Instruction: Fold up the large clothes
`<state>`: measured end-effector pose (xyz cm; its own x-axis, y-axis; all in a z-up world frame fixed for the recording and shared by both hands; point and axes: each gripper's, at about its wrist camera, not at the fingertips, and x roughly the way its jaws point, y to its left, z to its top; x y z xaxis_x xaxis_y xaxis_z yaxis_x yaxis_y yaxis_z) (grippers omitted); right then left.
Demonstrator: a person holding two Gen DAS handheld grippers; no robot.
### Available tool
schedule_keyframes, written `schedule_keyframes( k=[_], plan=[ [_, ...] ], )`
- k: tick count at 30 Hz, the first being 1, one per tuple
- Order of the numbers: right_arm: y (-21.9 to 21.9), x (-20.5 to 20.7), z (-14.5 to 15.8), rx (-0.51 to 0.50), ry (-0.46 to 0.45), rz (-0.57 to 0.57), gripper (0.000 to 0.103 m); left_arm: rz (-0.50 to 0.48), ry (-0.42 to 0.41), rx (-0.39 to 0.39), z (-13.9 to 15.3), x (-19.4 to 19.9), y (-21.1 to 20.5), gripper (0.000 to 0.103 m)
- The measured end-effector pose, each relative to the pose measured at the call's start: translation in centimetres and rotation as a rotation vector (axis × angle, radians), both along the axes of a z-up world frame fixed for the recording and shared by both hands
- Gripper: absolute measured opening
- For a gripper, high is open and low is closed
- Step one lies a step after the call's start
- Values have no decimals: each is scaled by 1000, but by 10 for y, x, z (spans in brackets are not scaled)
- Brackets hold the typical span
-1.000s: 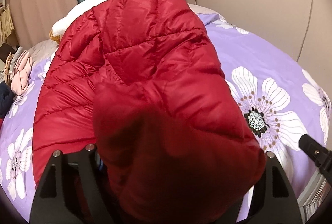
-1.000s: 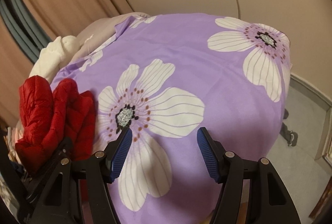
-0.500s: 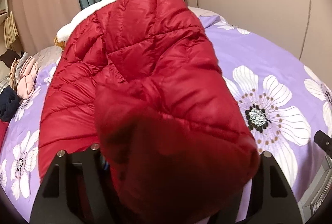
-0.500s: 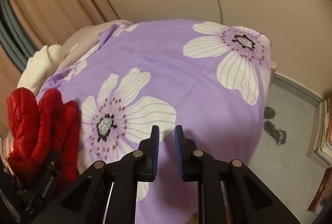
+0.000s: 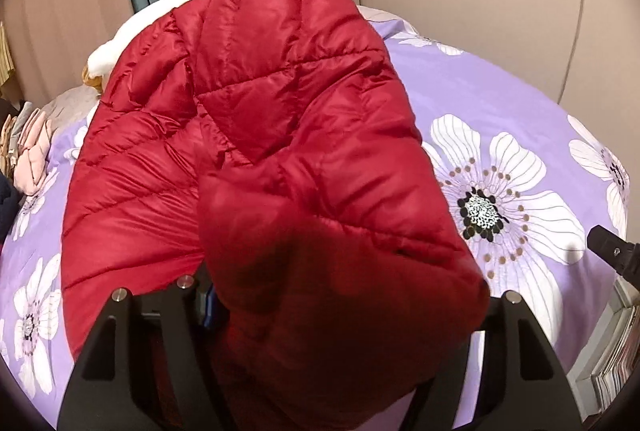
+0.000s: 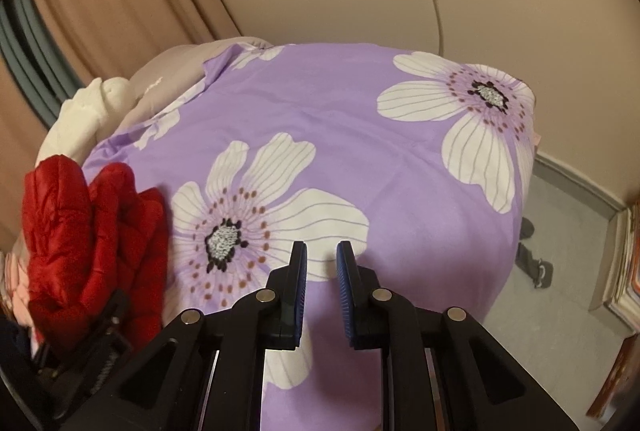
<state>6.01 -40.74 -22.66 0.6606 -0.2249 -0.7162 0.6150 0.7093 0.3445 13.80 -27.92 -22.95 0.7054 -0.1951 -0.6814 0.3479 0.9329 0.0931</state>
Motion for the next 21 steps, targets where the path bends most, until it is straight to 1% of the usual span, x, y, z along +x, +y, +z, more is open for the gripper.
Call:
schedule_keyframes(
  k=[3, 4, 5, 7, 9, 10, 11, 14, 15, 17, 19, 20, 21],
  plan=[
    [4, 3, -1, -5, 3, 10, 19, -1, 12, -27, 0, 5, 2, 67],
    [5, 3, -1, -6, 5, 12, 19, -6, 17, -19, -1, 8, 3, 67],
    [6, 4, -1, -7, 9, 16, 19, -18, 22, 8, 0, 9, 1, 67],
    [8, 4, -1, -2, 12, 23, 19, -33, 20, 34, 7, 6, 0, 67],
    [9, 3, 0, 0, 0, 25, 19, -52, 18, 29, 21, -3, 2, 70],
    [9, 3, 1, -1, 0, 22, 19, -59, 19, 13, 26, -7, 4, 72],
    [10, 4, 1, 0, 1, 22, 19, -74, 28, -19, 34, -11, 7, 75],
    [12, 7, 4, 5, -2, 33, 19, -123, 40, -93, 54, -22, 16, 76],
    [13, 8, 5, 4, -5, 33, 19, -131, 36, -102, 60, -25, 19, 76],
    [16, 10, 7, 4, -7, 35, 19, -139, 18, -135, 77, -33, 29, 76],
    [20, 13, 9, 5, -5, 44, 19, -165, -20, -211, 103, -44, 46, 77],
    [22, 15, 11, 6, -6, 49, 19, -164, -40, -241, 113, -45, 56, 77],
    [25, 17, 14, 4, -10, 56, 19, -130, -73, -263, 127, -48, 70, 77]
  ],
)
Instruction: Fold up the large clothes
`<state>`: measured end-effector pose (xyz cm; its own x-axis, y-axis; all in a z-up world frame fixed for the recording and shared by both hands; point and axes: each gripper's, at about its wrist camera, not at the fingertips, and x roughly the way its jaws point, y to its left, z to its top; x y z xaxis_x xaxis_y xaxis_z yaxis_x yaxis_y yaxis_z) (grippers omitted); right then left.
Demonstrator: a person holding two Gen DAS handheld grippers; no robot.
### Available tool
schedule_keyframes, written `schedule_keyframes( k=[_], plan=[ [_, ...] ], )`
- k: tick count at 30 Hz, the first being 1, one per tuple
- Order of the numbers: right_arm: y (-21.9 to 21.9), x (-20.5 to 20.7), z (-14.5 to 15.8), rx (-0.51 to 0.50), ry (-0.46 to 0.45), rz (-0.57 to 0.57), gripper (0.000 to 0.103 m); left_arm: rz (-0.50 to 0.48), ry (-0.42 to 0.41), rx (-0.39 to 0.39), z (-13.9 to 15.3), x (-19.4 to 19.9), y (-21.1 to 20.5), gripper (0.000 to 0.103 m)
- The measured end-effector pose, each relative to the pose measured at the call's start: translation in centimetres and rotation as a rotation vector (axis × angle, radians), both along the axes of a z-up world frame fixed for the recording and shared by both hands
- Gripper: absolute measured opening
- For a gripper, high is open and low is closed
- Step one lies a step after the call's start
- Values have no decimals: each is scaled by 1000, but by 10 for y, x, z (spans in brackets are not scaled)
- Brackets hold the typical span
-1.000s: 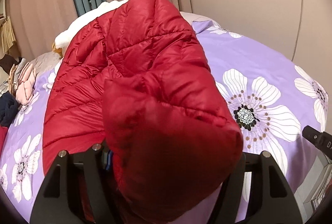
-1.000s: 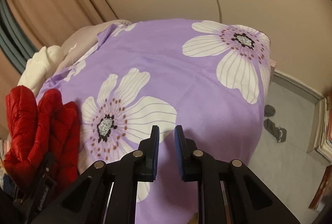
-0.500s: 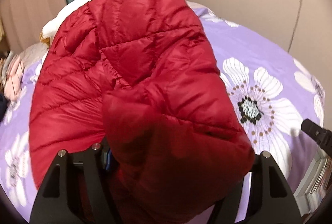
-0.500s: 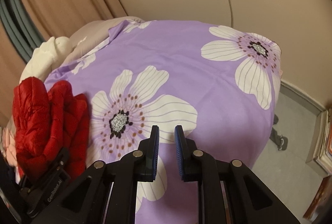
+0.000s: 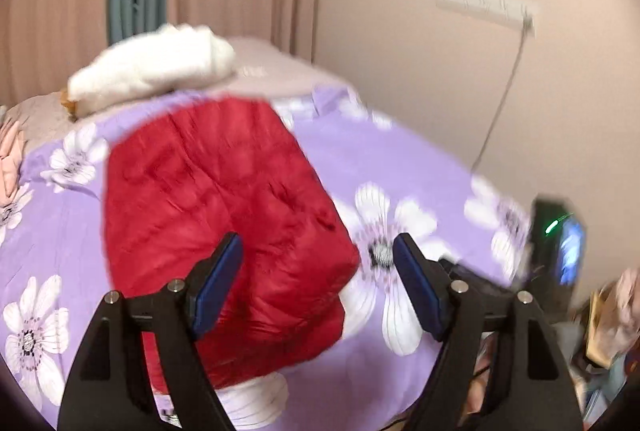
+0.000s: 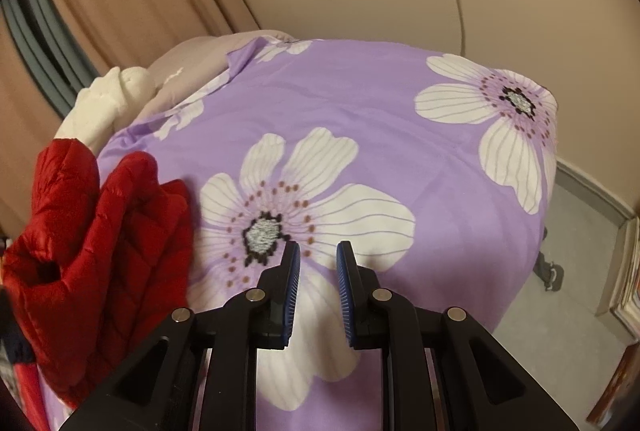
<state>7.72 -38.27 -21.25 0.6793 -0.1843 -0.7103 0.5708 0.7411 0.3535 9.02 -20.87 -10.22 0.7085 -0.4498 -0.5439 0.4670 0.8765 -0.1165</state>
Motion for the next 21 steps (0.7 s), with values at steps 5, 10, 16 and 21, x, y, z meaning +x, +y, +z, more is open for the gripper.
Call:
schedule_keyframes(
  k=[5, 10, 16, 21],
  plan=[
    [17, 8, 21, -37, -35, 33, 19, 151, -14, -123, 40, -5, 61, 64],
    [43, 19, 54, -47, -107, 91, 19, 447, -49, -128, 49, 14, 127, 52],
    [75, 51, 91, -97, -161, 119, 19, 582, 67, -179, 24, 50, 177, 31],
    [104, 83, 129, -151, -229, 172, 19, 627, 60, -198, 23, 73, 184, 27]
  ],
)
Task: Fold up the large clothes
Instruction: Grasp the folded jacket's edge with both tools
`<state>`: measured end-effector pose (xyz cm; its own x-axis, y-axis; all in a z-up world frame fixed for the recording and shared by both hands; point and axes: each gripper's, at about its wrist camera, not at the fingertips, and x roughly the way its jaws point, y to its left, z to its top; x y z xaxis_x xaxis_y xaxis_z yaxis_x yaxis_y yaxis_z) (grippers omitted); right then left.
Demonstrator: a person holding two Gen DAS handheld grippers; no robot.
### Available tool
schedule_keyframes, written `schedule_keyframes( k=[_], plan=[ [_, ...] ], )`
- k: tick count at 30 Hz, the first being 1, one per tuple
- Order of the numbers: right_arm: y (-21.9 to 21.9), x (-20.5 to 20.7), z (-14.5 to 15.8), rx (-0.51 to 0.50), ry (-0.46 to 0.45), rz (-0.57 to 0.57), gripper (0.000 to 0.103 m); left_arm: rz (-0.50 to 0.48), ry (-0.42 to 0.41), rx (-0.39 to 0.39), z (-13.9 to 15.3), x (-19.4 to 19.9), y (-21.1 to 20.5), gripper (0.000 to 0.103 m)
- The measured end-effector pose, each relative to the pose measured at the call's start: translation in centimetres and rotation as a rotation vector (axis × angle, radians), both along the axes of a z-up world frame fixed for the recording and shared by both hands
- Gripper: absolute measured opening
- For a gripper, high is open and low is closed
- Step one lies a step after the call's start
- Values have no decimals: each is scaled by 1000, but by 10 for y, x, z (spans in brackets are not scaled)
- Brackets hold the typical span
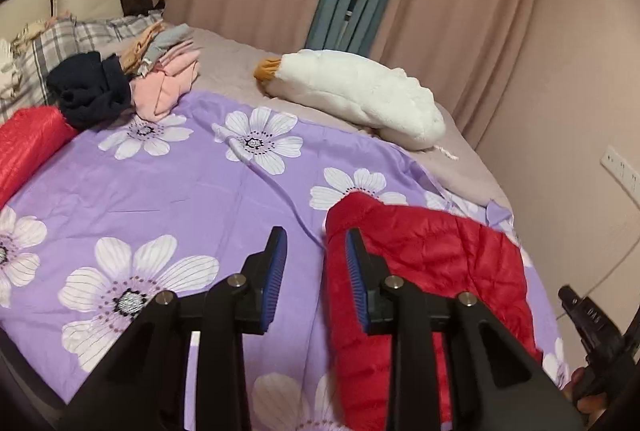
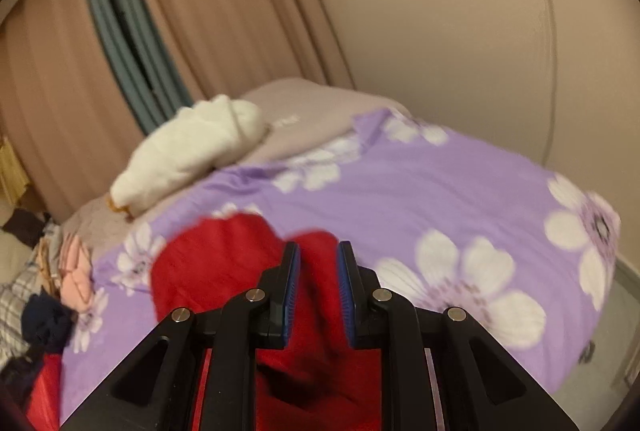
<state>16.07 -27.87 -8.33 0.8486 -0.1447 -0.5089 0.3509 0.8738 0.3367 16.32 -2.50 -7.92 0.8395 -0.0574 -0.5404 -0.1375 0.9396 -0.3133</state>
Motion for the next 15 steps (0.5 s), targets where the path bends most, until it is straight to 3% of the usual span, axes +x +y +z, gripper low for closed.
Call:
schedule_keyframes(
  k=[4, 8, 11, 14, 15],
  plan=[
    [9, 35, 14, 19, -29, 35, 19, 61, 8, 39, -8, 34, -1, 23],
    [11, 77, 6, 16, -5, 60, 19, 61, 33, -2, -27, 78, -13, 23],
    [12, 108, -15, -14, 61, 54, 19, 125, 104, 37, -53, 125, -28, 23],
    [7, 138, -55, -25, 151, 60, 19, 90, 173, 23, -100, 170, -47, 24],
    [6, 145, -68, -39, 179, 49, 19, 63, 240, 47, -127, 188, -59, 24]
  ],
)
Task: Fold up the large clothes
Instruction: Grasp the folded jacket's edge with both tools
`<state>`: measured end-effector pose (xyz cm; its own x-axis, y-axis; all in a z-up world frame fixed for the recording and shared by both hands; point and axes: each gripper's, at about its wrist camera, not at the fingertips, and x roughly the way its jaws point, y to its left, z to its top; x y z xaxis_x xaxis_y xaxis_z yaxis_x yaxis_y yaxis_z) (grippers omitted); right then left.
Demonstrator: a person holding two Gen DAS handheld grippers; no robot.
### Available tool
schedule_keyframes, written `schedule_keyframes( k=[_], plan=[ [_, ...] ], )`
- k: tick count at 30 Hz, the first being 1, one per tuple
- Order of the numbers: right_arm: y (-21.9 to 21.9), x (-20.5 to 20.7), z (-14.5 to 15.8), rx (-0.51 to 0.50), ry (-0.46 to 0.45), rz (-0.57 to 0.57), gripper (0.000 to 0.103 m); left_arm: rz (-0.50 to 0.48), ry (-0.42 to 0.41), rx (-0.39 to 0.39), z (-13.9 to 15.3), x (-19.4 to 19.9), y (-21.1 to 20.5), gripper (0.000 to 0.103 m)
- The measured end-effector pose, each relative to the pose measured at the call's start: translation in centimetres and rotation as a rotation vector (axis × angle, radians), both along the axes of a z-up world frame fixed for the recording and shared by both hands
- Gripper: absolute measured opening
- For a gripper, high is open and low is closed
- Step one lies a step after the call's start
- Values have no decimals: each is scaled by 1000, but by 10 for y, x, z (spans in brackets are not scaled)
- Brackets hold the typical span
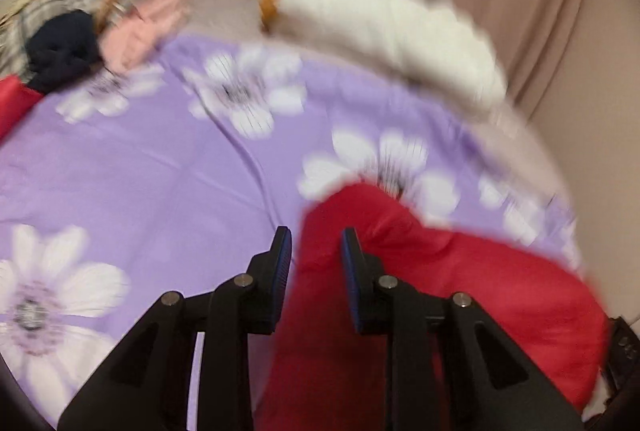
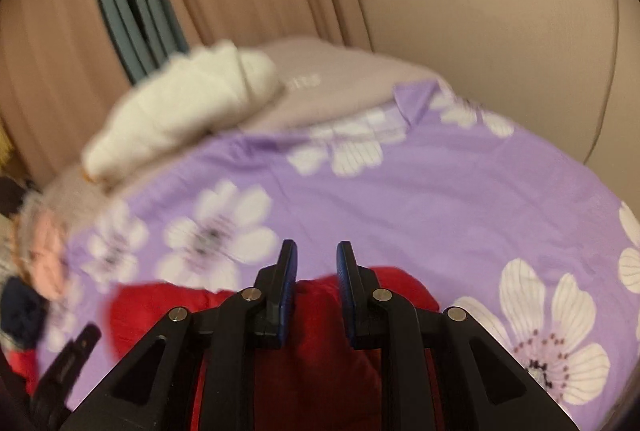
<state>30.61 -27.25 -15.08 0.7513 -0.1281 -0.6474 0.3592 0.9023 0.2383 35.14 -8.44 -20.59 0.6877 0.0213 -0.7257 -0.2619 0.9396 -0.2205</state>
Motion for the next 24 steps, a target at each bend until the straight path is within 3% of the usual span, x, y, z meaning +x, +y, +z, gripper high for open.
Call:
schedule_keyframes(
  k=[1, 2, 5, 7, 11, 24],
  plan=[
    [0, 9, -18, -20, 30, -6, 19, -30, 113, -10, -32, 18, -8, 24],
    [-1, 16, -35, -24, 61, -3, 19, -27, 146, -23, -45, 24, -10, 24],
    [-13, 31, -77, 75, 82, 0, 19, 23, 91, -34, -50, 22, -6, 24],
    [-12, 39, -89, 55, 112, -15, 19, 45, 69, 42, -53, 21, -14, 25],
    [1, 49, -98, -50, 150, -18, 19, 63, 84, 135, -59, 28, -25, 25],
    [-7, 61, -107, -18, 177, -8, 20, 50, 92, 62, -65, 34, -17, 25]
  ],
)
